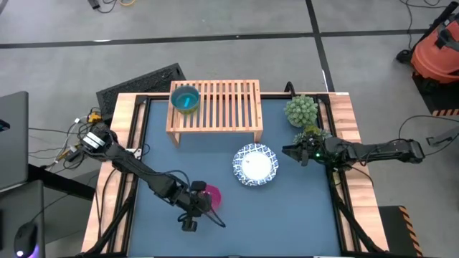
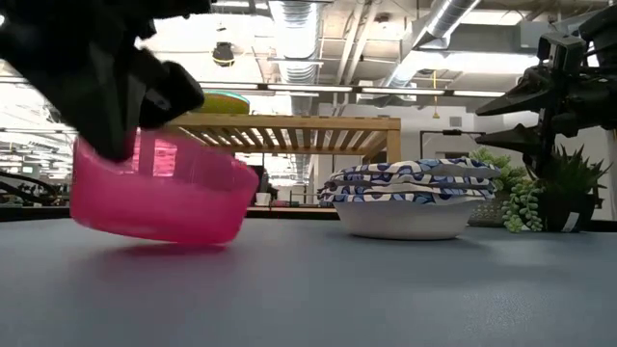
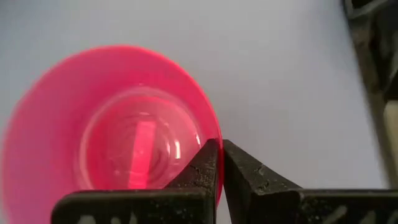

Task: Place and stack bowls onto a shelf
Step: Stack the pink bowl on top of the blue bowl on the shelf

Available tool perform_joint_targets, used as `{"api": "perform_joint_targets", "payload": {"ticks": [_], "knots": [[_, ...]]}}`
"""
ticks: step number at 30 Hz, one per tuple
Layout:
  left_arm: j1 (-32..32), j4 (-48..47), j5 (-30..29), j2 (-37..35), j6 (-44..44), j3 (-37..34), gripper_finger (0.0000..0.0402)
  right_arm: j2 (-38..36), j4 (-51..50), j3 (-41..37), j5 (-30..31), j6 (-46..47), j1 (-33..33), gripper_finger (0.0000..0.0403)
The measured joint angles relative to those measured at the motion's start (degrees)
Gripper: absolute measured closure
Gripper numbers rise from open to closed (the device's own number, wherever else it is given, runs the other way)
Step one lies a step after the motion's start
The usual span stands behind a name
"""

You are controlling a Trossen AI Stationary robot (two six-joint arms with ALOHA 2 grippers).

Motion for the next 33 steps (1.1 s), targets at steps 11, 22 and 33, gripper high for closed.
{"api": "perform_joint_targets", "payload": {"ticks": [11, 22, 33], "knots": [[0.3, -1.1, -1.4, -18.0, -12.1, 0.0, 0.0401, 0.0, 0.0, 0.0, 0.0, -1.7, 0.0, 0.0184], [5.1, 2.4, -32.6, -39.7, -6.9, 0.0, 0.0401, 0.0, 0.0, 0.0, 0.0, -3.2, 0.0, 0.0184], [17.6, 10.5, -48.1, -45.8, 30.1, 3.2, 0.0402, 0.0, 0.0, 0.0, 0.0, -3.2, 0.0, 0.0184]]}}
